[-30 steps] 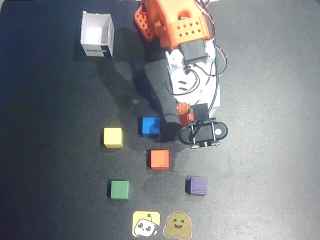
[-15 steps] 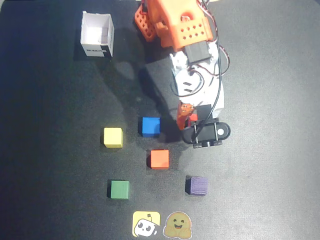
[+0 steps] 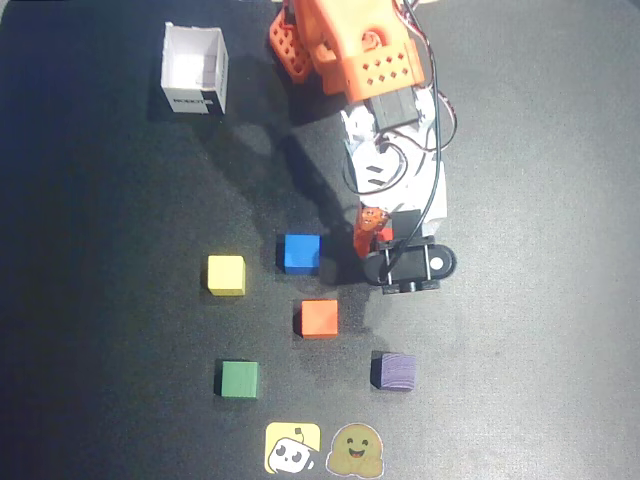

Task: Put the red cube on top of the green cube.

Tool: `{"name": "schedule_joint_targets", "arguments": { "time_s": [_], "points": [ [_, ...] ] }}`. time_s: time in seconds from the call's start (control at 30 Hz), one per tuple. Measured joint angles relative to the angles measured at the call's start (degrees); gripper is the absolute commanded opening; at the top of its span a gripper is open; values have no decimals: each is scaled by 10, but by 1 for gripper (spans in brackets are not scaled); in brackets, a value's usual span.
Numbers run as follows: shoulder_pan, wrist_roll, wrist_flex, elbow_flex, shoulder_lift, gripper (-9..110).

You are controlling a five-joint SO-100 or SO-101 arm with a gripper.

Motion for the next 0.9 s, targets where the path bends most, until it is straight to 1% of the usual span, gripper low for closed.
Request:
{"name": "schedule_joint_targets", "arguments": {
  "time_s": [0.33, 0.47, 0.6, 0.8, 0.9],
  "points": [
    [-13, 15, -69, 30, -34, 22],
    [-10, 15, -75, 33, -35, 18],
    [-10, 18, -75, 34, -35, 17],
    [-10, 18, -75, 40, -35, 7],
    [-10, 18, -76, 43, -34, 7]
  ]
}}
